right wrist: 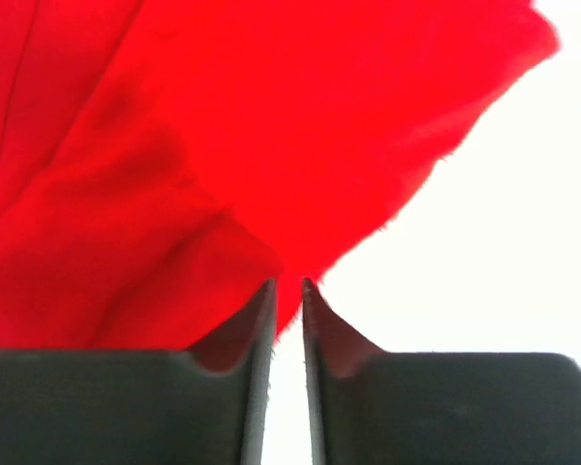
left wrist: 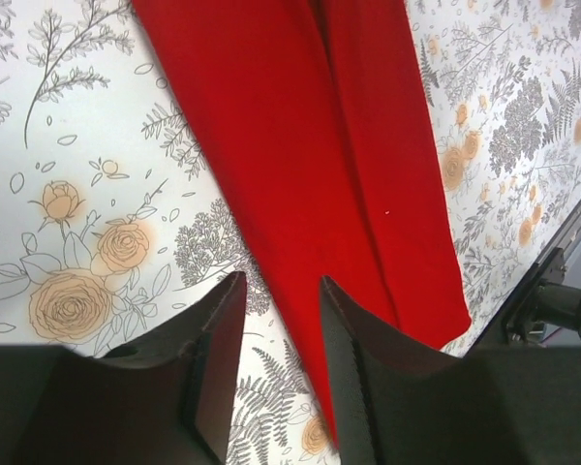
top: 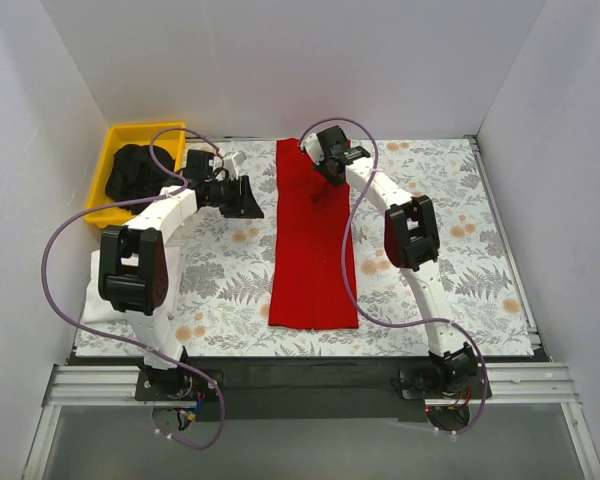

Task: Fold and stack the t-shirts
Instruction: Fold the tshirt

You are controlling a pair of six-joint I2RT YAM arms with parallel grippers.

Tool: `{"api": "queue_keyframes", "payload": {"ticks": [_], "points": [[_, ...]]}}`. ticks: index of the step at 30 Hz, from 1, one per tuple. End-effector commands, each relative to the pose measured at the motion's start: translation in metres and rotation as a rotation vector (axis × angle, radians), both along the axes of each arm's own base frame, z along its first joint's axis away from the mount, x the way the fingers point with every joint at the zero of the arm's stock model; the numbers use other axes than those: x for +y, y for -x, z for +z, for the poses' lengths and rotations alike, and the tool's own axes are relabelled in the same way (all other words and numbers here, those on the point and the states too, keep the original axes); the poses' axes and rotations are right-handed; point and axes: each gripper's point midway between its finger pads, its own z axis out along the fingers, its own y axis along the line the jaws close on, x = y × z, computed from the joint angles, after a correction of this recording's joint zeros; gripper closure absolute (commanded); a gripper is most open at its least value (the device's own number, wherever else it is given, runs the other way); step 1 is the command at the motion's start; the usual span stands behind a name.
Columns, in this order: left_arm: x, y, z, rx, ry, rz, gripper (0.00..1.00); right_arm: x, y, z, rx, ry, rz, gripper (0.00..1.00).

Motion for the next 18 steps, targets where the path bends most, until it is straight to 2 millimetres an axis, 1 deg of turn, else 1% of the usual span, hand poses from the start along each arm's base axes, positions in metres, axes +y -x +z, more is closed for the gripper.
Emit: {"api": "queue_keyframes", "payload": {"ticks": [1, 2, 3, 4, 5, 6, 7, 8, 9, 10, 11, 12, 13, 14, 15, 16, 17, 18], "points": [[-0.005, -0.014, 0.066, -0.234, 0.033, -0.055, 0.64, -0.009, -0.01, 0.126, -0.221, -0.116, -0.009, 0.74], [-0.004, -0.013, 0.082, -0.303, 0.025, -0.07, 0.62, -0.008, -0.004, 0.144, -0.233, -0.153, 0.009, 0.68], [-0.004, -0.012, 0.092, -0.341, 0.022, -0.082, 0.58, -0.009, 0.006, 0.186, -0.286, -0.196, 0.019, 0.56], [-0.002, -0.01, 0.101, -0.37, 0.017, -0.093, 0.52, -0.008, 0.016, 0.196, -0.279, -0.216, 0.041, 0.52], [-0.002, -0.007, 0.12, -0.441, 0.006, -0.118, 0.42, -0.004, 0.035, 0.233, -0.307, -0.278, 0.098, 0.49], [-0.002, -0.003, 0.129, -0.474, -0.001, -0.14, 0.36, -0.003, 0.045, 0.248, -0.318, -0.302, 0.121, 0.42], [-0.004, 0.007, 0.136, -0.487, 0.014, -0.184, 0.24, 0.0, 0.056, 0.259, -0.323, -0.325, 0.147, 0.39], [-0.004, 0.016, 0.153, -0.569, 0.003, -0.232, 0.17, 0.003, 0.068, 0.261, -0.306, -0.347, 0.18, 0.36], [-0.005, 0.024, 0.154, -0.582, 0.01, -0.255, 0.17, 0.002, 0.085, 0.284, -0.338, -0.364, 0.205, 0.35], [-0.002, 0.023, 0.16, -0.615, -0.001, -0.235, 0.17, 0.007, 0.098, 0.286, -0.335, -0.363, 0.245, 0.35], [-0.001, 0.03, 0.174, -0.654, 0.004, -0.215, 0.17, 0.01, 0.123, 0.281, -0.317, -0.336, 0.362, 0.36], [0.001, 0.034, 0.17, -0.666, -0.008, -0.217, 0.16, 0.012, 0.137, 0.278, -0.316, -0.309, 0.414, 0.09], [0.002, 0.042, 0.178, -0.709, -0.017, -0.247, 0.16, 0.02, 0.154, 0.277, -0.32, -0.285, 0.473, 0.05], [0.0, 0.051, 0.178, -0.719, -0.012, -0.287, 0.16, 0.016, 0.179, 0.263, -0.281, -0.259, 0.52, 0.02], [-0.001, 0.06, 0.177, -0.787, -0.036, -0.385, 0.16, 0.015, 0.195, 0.258, -0.276, -0.205, 0.61, 0.02], [-0.002, 0.082, 0.161, -0.717, -0.02, -0.453, 0.15, 0.018, 0.215, 0.245, -0.239, -0.2, 0.656, 0.02], [-0.005, 0.097, 0.154, -0.717, -0.017, -0.504, 0.15, 0.013, 0.235, 0.249, -0.248, -0.21, 0.683, 0.02], [-0.006, 0.108, 0.144, -0.72, -0.034, -0.544, 0.15, 0.007, 0.255, 0.209, -0.153, -0.19, 0.705, 0.02]]}}
